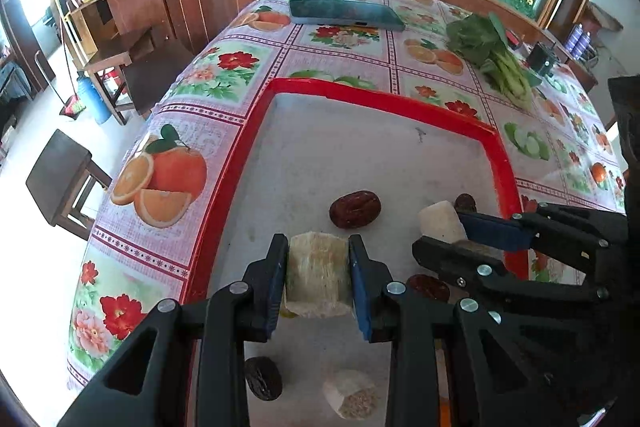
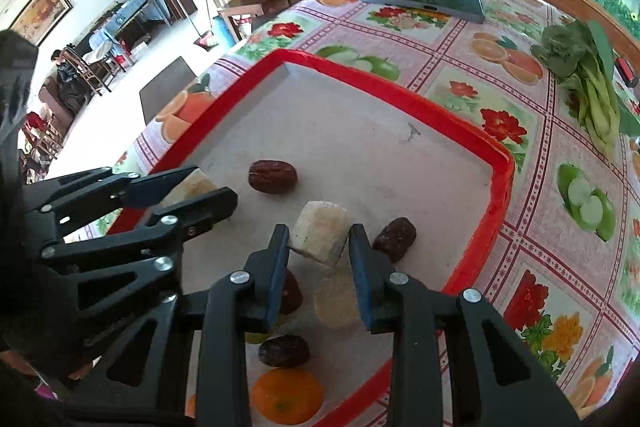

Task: Organize fruits
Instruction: 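Open both tools to drop the beige pieces into the tray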

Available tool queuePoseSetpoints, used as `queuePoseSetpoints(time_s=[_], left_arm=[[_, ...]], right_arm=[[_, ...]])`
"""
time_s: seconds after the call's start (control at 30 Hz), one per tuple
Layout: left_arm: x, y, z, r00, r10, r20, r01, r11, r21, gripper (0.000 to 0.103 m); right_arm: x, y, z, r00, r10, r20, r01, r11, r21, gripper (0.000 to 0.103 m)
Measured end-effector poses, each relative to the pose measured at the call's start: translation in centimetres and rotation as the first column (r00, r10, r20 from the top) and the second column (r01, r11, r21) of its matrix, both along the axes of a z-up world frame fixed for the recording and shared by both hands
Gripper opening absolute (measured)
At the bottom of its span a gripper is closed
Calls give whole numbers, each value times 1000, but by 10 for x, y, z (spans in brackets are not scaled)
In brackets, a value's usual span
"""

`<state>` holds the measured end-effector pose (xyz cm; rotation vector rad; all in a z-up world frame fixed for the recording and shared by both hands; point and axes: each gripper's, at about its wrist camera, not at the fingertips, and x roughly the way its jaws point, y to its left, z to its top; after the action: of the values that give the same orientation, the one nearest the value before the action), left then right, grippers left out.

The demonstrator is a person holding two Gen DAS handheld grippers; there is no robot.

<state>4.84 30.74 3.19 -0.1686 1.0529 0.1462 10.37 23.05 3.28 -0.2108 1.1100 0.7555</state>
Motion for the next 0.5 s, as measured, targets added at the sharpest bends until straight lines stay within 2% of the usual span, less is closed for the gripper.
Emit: queuePoseSetpoints(time_s=[0.1,0.17,0.3,0.43,0.5], left_arm=[[0,1,-4,1000,6,-18,-6,1000,-4,37],[0,4,-5,999,21,-25,-21,1000,-5,46],[-5,8,-6,999,30,-24,-30,999,-16,50],[-8,10,-5,999,42,-25,-42,999,-11,61],[-10,12,-4,999,45,-23,-45,999,-15,62]], right_arm=[[0,1,0,1000,6,10,-6,1000,-15,33],[-1,1,0,1000,8,21,-8,1000,-30,34],[-3,-2,0,1000,-8,21,9,999,-33,44],[-7,-7,3,999,-21,24,22,999,-33,50],[-10,-9,6,999,-28,34,29,999,-36,51]])
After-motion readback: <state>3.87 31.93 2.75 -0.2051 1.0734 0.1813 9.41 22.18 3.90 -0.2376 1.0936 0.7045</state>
